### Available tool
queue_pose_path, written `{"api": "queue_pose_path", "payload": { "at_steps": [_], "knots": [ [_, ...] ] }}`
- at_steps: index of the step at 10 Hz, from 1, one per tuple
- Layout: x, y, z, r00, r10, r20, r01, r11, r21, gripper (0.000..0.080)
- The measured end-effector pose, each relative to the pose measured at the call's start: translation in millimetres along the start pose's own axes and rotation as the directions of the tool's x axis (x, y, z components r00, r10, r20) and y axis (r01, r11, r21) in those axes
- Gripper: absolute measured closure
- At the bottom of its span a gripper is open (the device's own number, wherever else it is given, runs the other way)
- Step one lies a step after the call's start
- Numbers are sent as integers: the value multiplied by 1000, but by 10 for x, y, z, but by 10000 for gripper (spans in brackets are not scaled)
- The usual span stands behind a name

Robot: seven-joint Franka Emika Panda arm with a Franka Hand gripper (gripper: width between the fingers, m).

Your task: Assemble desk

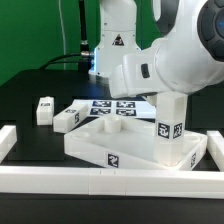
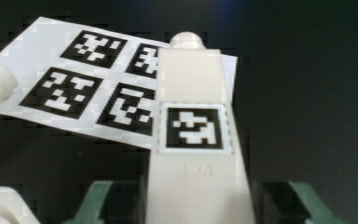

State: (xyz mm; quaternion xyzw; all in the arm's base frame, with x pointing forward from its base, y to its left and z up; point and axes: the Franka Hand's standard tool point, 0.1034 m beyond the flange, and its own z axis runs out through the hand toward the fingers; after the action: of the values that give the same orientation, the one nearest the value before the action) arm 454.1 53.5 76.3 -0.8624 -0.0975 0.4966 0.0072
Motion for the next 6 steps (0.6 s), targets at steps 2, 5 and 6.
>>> {"api": "queue_pose_path", "payload": {
  "at_steps": [2,5,6],
  "knots": [
    [-84,41,-147,983,2,-184,-4,1000,-10,511],
    [-522,188,-428,938,10,-347,-9,1000,4,511],
    [-620,219,-545,905,12,-425,-13,1000,1,511]
  ]
}}
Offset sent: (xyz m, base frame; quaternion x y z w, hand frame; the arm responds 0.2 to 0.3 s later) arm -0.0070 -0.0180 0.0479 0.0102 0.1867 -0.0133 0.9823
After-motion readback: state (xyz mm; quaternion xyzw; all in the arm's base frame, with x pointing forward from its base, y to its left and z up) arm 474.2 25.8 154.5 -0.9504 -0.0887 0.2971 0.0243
